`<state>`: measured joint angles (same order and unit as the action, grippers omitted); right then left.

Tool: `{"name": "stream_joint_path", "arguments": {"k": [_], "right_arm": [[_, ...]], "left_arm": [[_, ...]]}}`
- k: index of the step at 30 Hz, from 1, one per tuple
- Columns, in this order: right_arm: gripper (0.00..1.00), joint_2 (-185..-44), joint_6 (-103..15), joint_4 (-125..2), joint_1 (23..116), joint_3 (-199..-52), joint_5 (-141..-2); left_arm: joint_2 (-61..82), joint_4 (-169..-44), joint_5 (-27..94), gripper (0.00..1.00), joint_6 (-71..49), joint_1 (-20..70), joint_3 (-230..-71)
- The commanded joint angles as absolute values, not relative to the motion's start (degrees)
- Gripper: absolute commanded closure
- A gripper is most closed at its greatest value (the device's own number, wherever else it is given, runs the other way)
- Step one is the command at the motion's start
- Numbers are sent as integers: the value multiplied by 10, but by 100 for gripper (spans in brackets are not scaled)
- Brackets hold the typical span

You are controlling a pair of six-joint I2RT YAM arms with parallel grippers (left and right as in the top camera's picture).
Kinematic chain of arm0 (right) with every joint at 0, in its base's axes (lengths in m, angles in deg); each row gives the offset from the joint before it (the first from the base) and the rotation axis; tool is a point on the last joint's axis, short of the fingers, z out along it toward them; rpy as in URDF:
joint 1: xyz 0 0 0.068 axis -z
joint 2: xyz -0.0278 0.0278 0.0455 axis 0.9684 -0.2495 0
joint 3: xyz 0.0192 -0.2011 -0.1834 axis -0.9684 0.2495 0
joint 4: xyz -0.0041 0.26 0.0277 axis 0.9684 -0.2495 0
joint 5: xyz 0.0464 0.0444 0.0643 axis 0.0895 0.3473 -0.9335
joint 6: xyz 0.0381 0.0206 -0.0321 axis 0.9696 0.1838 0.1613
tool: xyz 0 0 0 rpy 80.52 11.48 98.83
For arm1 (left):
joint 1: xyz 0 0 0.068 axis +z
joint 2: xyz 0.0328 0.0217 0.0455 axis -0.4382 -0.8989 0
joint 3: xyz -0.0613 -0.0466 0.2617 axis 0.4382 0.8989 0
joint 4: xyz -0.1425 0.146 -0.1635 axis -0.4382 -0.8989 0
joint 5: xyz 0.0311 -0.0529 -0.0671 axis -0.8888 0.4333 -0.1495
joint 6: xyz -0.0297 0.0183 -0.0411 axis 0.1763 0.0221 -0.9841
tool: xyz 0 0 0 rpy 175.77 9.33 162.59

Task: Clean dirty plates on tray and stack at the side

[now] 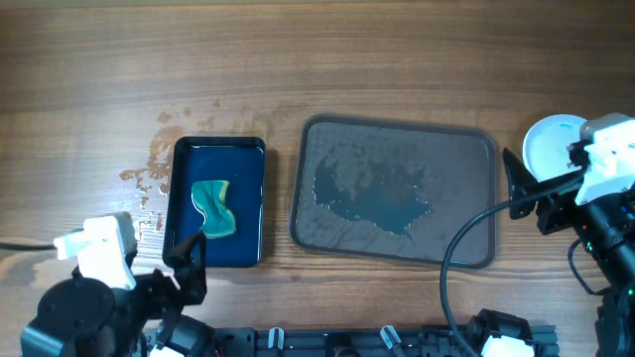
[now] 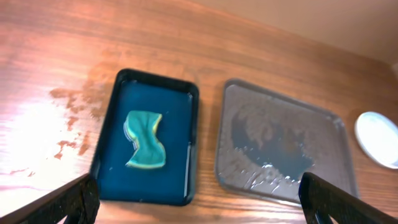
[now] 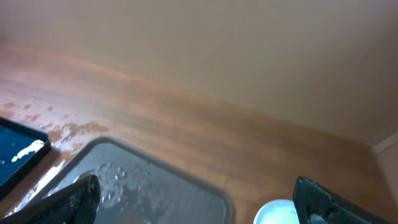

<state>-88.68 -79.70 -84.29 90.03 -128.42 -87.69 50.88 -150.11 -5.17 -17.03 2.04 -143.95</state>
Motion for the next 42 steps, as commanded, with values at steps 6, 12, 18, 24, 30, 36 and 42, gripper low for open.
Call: {"name": "stream_joint_path", "arguments": {"k": [6, 12, 18, 24, 30, 36, 42], "right_arm": [[0, -925, -804, -858, 898, -1286, -889], [0, -953, -802, -858, 898, -1286, -889], [0, -955, -802, -857, 898, -1286, -889], [0, -955, -802, -858, 898, -1286, -889], [0, -955, -803, -858, 898, -1286, -889], [0, -956, -803, -883, 898, -1286, -888], [0, -964, -803, -884, 898, -1286, -888]], "left_arm": [[513, -1523, -97, 0, -159, 17, -1441], [513, -1541, -97, 0, -159, 17, -1441], [513, -1541, -97, 0, -159, 17, -1441], [513, -1541, -97, 0, -159, 17, -1441], [513, -1541, -97, 0, -159, 17, -1441], [513, -1541, -97, 0, -159, 17, -1441], [513, -1541, -97, 0, -159, 17, -1441]]}}
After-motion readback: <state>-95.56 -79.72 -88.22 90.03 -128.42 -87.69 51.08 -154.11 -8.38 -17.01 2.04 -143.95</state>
